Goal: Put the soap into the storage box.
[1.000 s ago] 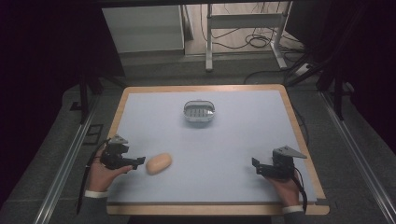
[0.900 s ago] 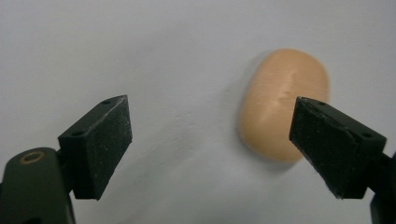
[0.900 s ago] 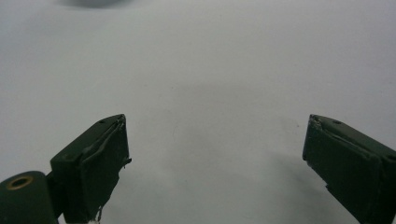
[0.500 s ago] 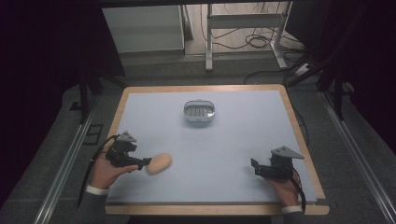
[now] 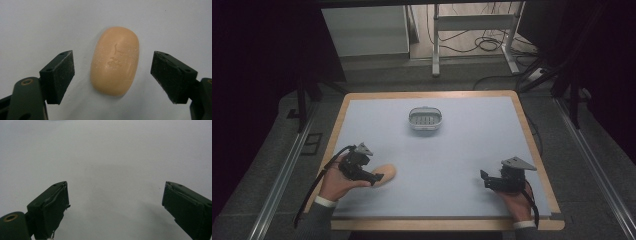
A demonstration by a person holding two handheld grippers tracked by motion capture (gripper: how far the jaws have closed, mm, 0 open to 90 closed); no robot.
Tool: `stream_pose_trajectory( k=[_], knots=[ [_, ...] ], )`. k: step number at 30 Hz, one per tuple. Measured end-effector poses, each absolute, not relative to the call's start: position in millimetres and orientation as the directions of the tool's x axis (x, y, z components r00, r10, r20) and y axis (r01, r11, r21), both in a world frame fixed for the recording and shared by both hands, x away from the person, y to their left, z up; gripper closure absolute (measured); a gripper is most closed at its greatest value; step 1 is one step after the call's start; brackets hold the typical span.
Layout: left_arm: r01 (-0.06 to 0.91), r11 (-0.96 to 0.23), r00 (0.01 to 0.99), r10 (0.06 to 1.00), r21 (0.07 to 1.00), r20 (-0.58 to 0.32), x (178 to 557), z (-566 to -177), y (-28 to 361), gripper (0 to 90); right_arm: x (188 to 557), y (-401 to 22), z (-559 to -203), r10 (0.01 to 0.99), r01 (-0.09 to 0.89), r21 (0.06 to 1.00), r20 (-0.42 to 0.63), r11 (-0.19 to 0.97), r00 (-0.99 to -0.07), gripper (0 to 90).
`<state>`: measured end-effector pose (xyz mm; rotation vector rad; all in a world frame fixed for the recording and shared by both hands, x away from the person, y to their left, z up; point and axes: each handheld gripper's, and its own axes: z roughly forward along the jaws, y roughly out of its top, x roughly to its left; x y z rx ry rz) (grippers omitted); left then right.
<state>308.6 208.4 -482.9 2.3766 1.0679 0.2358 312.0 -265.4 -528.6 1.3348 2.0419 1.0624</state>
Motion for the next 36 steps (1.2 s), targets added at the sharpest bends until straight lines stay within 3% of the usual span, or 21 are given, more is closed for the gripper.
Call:
stream_pose_trajectory(
  k=[14, 36],
  knots=[
    [0.647, -0.634, 0.707, 0.706, 0.424, -0.024, 319.7, -504.6, 189.6, 21.6, 312.5, -263.8, -529.0, 0.913, 0.544, 0.804, 0.004, 0.239, -0.407, 7.2],
    [0.647, -0.654, 0.714, 0.700, 0.392, -0.010, 324.8, -514.4, 183.1, 31.1, 312.0, -263.5, -529.0, 0.912, 0.539, 0.806, -0.001, 0.244, -0.411, 7.2]
  ],
)
